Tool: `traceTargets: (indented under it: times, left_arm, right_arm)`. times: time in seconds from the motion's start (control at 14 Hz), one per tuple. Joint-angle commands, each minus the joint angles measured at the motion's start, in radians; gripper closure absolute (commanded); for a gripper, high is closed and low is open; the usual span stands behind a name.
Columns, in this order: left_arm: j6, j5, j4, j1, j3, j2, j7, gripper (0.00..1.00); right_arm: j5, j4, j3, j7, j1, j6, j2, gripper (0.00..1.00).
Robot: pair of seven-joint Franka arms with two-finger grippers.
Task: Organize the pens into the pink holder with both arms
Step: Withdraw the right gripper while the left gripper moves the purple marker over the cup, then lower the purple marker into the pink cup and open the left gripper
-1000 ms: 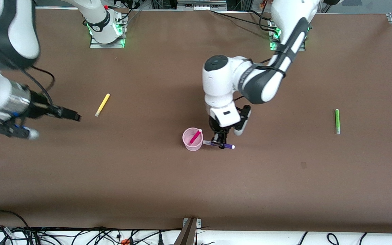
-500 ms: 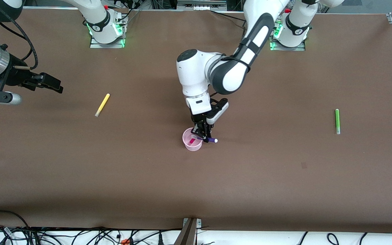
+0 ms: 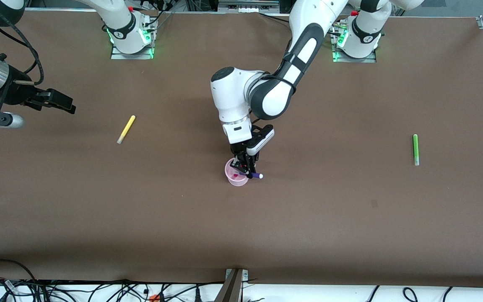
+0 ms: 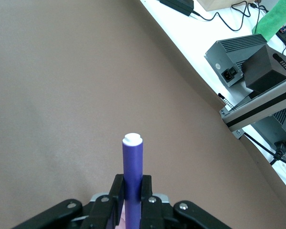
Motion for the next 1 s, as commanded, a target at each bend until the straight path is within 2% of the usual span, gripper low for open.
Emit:
traceTargets:
  times: [0.0, 0.21, 0.29, 0.5, 0.57, 0.71, 0.79, 0.86, 0.93]
  left_arm:
    - [-0.014, 0.035, 0.059, -0.026, 0.023, 0.043, -0.025, 1.00]
    - [-0.014, 0.035, 0.059, -0.055, 0.046, 0.049, -0.026, 1.00]
    - [-0.014, 0.033, 0.059, -0.057, 0.053, 0.049, -0.026, 1.00]
    - [-0.014, 0.033, 0.059, -0.057, 0.053, 0.049, -0.026, 0.98]
    - [-0.014, 0.033, 0.059, -0.058, 0.053, 0.049, -0.026, 0.90]
    - [-0.014, 0.033, 0.060, -0.058, 0.053, 0.049, -0.026, 0.83]
    - [-0.014, 0.031, 0.060, -0.058, 0.053, 0.047, -0.028, 0.66]
    - [-0.014, 0.031, 0.060, -0.058, 0.053, 0.047, -0.029, 0.23]
    - [-0.014, 0.033, 0.060, -0.058, 0.053, 0.047, -0.028, 0.00]
  right_arm:
    - [-0.016, -0.036, 0.228, 0.009, -0.216, -0.007, -0.050, 0.00]
    - [-0.022, -0.122, 0.344, 0.008, -0.335, 0.025, -0.113, 0.00]
    - [-0.031, -0.163, 0.350, 0.008, -0.340, 0.045, -0.145, 0.00]
    - [-0.088, -0.150, 0.355, -0.003, -0.331, 0.045, -0.141, 0.00]
    - [-0.093, -0.142, 0.355, -0.004, -0.327, 0.047, -0.133, 0.00]
    - [-0.109, -0.121, 0.355, -0.006, -0.320, 0.051, -0.122, 0.00]
    - [-0.125, -0.094, 0.355, -0.012, -0.315, 0.047, -0.109, 0.00]
    - [-0.128, -0.066, 0.355, -0.014, -0.314, 0.033, -0.099, 0.00]
    - [-0.129, -0.057, 0.353, -0.011, -0.314, 0.013, -0.099, 0.00]
